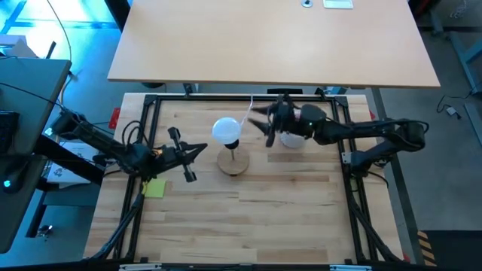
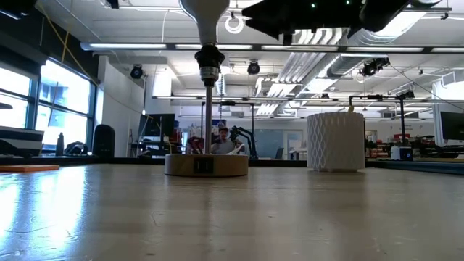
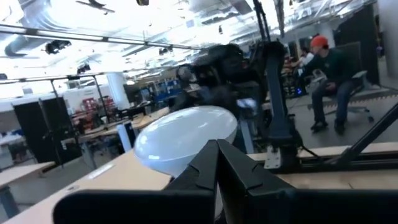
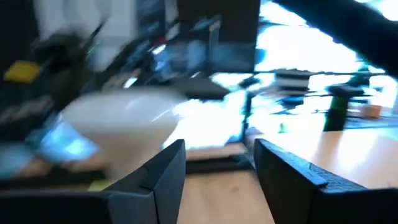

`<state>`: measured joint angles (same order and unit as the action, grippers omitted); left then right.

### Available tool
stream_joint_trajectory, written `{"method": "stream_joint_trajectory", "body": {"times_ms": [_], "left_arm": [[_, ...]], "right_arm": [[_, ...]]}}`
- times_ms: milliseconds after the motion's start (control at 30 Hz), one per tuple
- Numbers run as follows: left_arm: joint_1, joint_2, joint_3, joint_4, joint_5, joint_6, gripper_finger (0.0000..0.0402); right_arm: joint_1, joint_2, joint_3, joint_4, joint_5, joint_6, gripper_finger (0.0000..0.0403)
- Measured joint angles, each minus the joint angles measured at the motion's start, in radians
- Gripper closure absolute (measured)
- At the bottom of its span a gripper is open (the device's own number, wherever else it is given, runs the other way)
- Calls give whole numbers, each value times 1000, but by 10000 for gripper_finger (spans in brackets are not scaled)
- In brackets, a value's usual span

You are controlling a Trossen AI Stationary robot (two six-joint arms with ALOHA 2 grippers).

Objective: Screw lightbulb
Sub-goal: Insert the light bulb into the brown lamp

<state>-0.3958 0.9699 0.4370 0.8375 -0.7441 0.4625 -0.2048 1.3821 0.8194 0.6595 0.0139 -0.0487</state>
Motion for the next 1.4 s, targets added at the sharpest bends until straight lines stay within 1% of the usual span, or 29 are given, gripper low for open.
{"method": "stream_joint_trajectory", "body": {"times_ms": [33, 100, 133, 233, 267, 367, 467, 600, 667, 767, 833, 967, 1067, 1133, 1300, 1400], "left_arm": [[20, 3, 0, -5, 31, -10, 401], [65, 10, 0, -2, 92, -18, 401], [86, 14, 0, 0, 115, -20, 401], [133, 15, 0, -3, 129, -33, 401], [147, 14, 0, 0, 134, -35, 401], [184, 13, 0, 6, 154, -45, 401], [220, 13, 0, 6, 200, -75, 401], [262, 13, 0, 5, 283, -134, 401], [277, 13, 0, 3, 314, -157, 401], [285, 13, 0, 1, 343, -173, 401], [285, 13, 0, 0, 349, -174, 401], [285, 13, 0, 0, 350, -174, 401], [285, 14, 0, 1, 351, -173, 401], [287, 14, 0, 4, 350, -174, 401], [309, 14, 1, 6, 353, -200, 401], [325, 20, 1, 13, 368, -227, 401]], "right_arm": [[-16, 4, 0, 18, 13, 20, 218], [-50, 17, 0, 33, -6, 58, 218], [-63, 30, 0, 56, -47, 82, 218], [-83, 72, 3, 167, -183, 171, 218], [-83, 83, 7, 182, -202, 196, 218], [-79, 106, 17, 173, -210, 204, 218], [-82, 108, 18, 170, -207, 199, 218], [-80, 101, 19, 92, -254, 173, 218], [-80, 101, 19, 28, -258, 170, 218], [-83, 101, 19, -67, -257, 123, 217], [-83, 101, 19, -88, -269, 115, 212], [-81, 102, 19, -67, -369, 119, 181], [-75, 108, 19, -50, -373, 109, 150], [-74, 124, 22, -42, -376, 97, 137], [-76, 227, 113, -49, -485, 93, 131], [-84, 287, 200, -110, -539, 74, 130]]}}
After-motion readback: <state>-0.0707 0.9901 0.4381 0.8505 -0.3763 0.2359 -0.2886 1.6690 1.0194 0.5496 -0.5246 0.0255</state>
